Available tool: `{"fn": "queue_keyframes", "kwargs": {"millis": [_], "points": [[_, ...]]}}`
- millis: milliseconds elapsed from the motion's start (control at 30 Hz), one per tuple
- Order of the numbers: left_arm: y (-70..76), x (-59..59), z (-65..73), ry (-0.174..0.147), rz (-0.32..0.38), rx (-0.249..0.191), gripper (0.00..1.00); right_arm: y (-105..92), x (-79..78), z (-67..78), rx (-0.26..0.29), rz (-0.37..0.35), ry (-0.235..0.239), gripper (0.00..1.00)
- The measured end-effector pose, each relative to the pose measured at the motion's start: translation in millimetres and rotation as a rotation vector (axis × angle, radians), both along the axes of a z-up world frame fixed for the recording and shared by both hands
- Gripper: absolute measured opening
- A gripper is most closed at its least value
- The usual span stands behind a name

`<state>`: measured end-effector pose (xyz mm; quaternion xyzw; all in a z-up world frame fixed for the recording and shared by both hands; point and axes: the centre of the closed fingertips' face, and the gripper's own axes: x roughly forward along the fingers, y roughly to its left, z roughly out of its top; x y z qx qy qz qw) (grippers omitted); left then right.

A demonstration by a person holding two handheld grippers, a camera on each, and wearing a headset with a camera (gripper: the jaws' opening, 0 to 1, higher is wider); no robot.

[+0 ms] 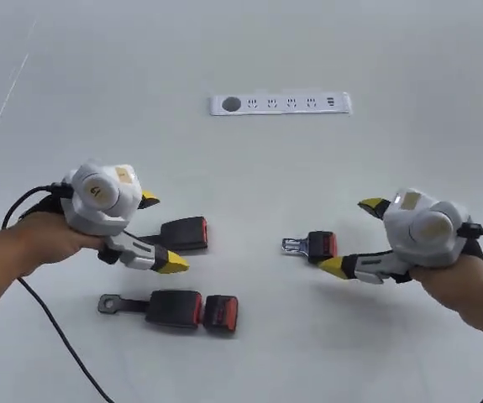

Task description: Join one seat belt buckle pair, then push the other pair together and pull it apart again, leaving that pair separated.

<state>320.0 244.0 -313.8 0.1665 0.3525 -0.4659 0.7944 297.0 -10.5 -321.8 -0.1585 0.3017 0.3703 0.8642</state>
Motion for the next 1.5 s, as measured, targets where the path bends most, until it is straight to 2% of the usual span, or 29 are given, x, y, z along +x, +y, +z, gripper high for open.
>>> {"fn": "queue_keyframes", "kwargs": {"millis": [33, 67, 133, 267, 300, 333, 400, 467, 533, 567, 633, 767, 800, 833, 933, 1000, 1067, 1300, 1367, 1500], "points": [[2.6, -0.6, 3.6, -0.002, 0.036, -0.008, 0.85, -2.8, -0.9, 3.2, 0.007, -0.030, -0.012, 0.81], [5.1, -0.9, 8.8, -0.008, 0.080, -0.033, 0.87, -7.0, 1.2, 2.2, 0.020, -0.067, -0.018, 0.82], [5.7, -3.6, 20.3, -0.024, 0.144, -0.097, 0.91, -6.8, -1.5, 9.3, 0.046, -0.098, -0.040, 0.86], [18.3, -6.9, 32.3, -0.066, 0.257, -0.144, 0.98, -9.9, -9.9, 20.0, 0.043, -0.149, -0.062, 0.88], [19.0, -11.9, 36.5, -0.062, 0.287, -0.169, 0.99, -10.7, -12.4, 23.5, 0.051, -0.162, -0.070, 0.89], [19.9, -13.9, 37.5, -0.060, 0.295, -0.175, 1.00, -10.2, -13.2, 24.8, 0.051, -0.167, -0.071, 0.89], [24.5, -21.4, 43.9, -0.086, 0.323, -0.182, 1.00, -10.6, -17.6, 29.7, 0.056, -0.191, -0.081, 0.91], [29.4, -30.0, 48.2, -0.089, 0.355, -0.196, 1.00, -11.2, -22.1, 34.1, 0.057, -0.211, -0.094, 0.91], [30.9, -38.0, 55.1, -0.104, 0.388, -0.235, 1.00, -12.0, -26.6, 38.2, 0.041, -0.224, -0.116, 0.92], [31.4, -47.0, 57.0, -0.104, 0.395, -0.228, 1.00, -11.6, -30.3, 39.9, 0.041, -0.228, -0.119, 0.92], [33.5, -56.1, 58.0, -0.102, 0.405, -0.221, 1.00, -9.3, -35.6, 41.9, 0.049, -0.233, -0.117, 0.93], [37.7, -77.7, 62.5, -0.089, 0.434, -0.237, 1.00, -5.3, -49.5, 46.6, 0.066, -0.246, -0.120, 0.93], [37.4, -84.2, 64.7, -0.070, 0.456, -0.260, 1.00, -4.2, -53.9, 48.0, 0.071, -0.249, -0.123, 0.93], [39.0, -86.7, 66.4, -0.063, 0.469, -0.278, 1.00, -4.0, -56.6, 48.7, 0.072, -0.250, -0.126, 0.93], [43.8, -98.7, 69.2, -0.087, 0.476, -0.266, 1.00, -5.0, -66.3, 49.3, 0.074, -0.254, -0.124, 0.93], [46.6, -107.6, 69.6, -0.077, 0.487, -0.268, 1.00, -5.4, -73.5, 52.5, 0.081, -0.258, -0.127, 0.93], [51.8, -115.2, 70.9, -0.087, 0.498, -0.269, 1.00, -5.2, -80.0, 54.9, 0.082, -0.256, -0.133, 0.93], [69.8, -137.7, 63.6, -0.091, 0.507, -0.255, 1.00, -5.8, -109.7, 51.2, 0.075, -0.247, -0.126, 0.93], [72.7, -145.2, 60.5, -0.078, 0.518, -0.263, 1.00, -6.3, -116.6, 50.0, 0.072, -0.250, -0.121, 0.93], [75.3, -157.1, 58.3, -0.081, 0.524, -0.262, 1.00, -7.1, -128.1, 49.7, 0.077, -0.267, -0.110, 0.93]]}}
